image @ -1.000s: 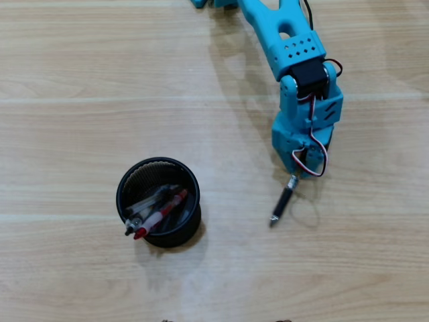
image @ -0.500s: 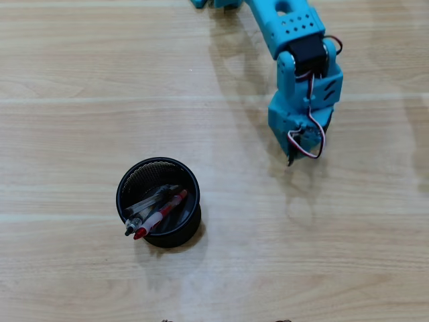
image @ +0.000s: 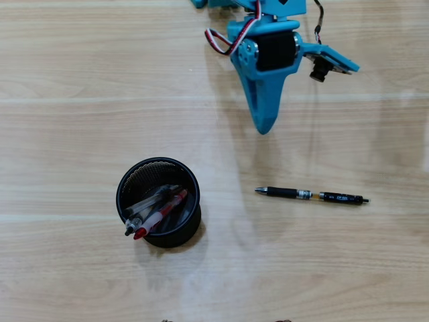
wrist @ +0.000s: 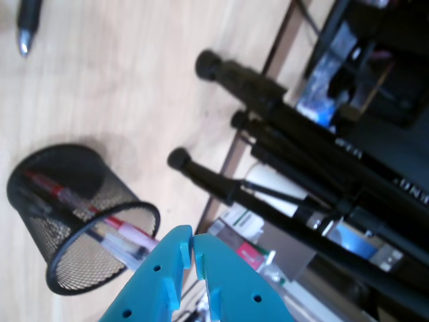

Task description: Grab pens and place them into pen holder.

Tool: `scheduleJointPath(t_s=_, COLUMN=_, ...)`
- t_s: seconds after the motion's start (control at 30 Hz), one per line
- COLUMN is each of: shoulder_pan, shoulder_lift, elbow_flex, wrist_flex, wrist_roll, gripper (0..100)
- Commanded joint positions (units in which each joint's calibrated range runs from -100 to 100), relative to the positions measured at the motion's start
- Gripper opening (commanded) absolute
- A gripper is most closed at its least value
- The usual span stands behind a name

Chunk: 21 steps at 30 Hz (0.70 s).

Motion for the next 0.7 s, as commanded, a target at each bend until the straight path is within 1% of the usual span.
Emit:
scheduleJointPath(t_s=0.0, shoulder_pan=-1.5, shoulder_lift=-3.1, elbow_flex=7.0, wrist_flex=-0.6, wrist_roll=-0.4, gripper=2)
scheduleJointPath(t_s=0.07, shoulder_pan=-2.7, shoulder_lift=-1.3, elbow_flex=13.2, wrist_flex=-0.8, wrist_roll=0.2, gripper=2)
scheduleJointPath(t_s=0.13, shoulder_pan=-3.6, shoulder_lift=2.0, elbow_flex=18.0, wrist_flex=-1.2, wrist_roll=1.7, gripper=6)
scheduleJointPath(t_s=0.27, shoulder_pan=-3.7, shoulder_lift=10.9, elbow_flex=21.7, wrist_flex=-1.3, wrist_roll=2.4, gripper=26)
scheduleJointPath(t_s=0.3, shoulder_pan=-3.6, shoulder_lift=12.7, elbow_flex=21.2, wrist_flex=-1.1, wrist_roll=2.5, gripper=30)
scheduleJointPath(t_s=0.33, shoulder_pan=-3.6, shoulder_lift=14.5, elbow_flex=20.3, wrist_flex=-1.0, wrist_roll=2.9, gripper=31)
scheduleJointPath(t_s=0.4, shoulder_pan=-3.4, shoulder_lift=17.2, elbow_flex=17.1, wrist_flex=-0.8, wrist_roll=3.1, gripper=29)
scheduleJointPath(t_s=0.53, shoulder_pan=-3.2, shoulder_lift=21.1, elbow_flex=10.6, wrist_flex=-1.5, wrist_roll=2.9, gripper=22)
scheduleJointPath(t_s=0.67, shoulder_pan=-3.1, shoulder_lift=23.9, elbow_flex=3.4, wrist_flex=-1.6, wrist_roll=2.8, gripper=21)
